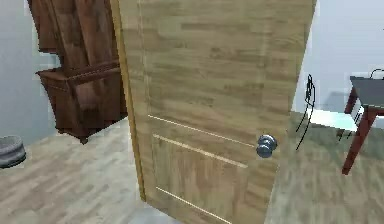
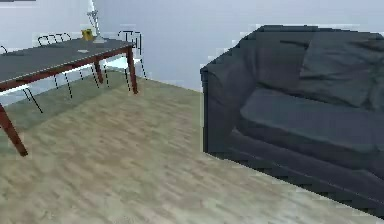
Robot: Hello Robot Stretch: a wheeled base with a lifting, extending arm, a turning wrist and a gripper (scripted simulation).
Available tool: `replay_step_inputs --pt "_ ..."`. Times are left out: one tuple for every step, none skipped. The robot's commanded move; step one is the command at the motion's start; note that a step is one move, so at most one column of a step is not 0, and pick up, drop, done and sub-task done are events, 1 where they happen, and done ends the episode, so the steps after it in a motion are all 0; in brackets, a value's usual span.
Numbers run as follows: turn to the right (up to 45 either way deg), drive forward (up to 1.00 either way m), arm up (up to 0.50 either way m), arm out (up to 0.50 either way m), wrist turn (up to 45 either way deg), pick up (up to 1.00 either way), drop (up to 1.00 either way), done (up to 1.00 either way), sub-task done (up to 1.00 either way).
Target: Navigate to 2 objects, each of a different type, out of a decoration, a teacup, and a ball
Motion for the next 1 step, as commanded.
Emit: replay_step_inputs --pt "-15.0 0.0 0.0 0.0 0.0 0.0 0.0 0.0 0.0"
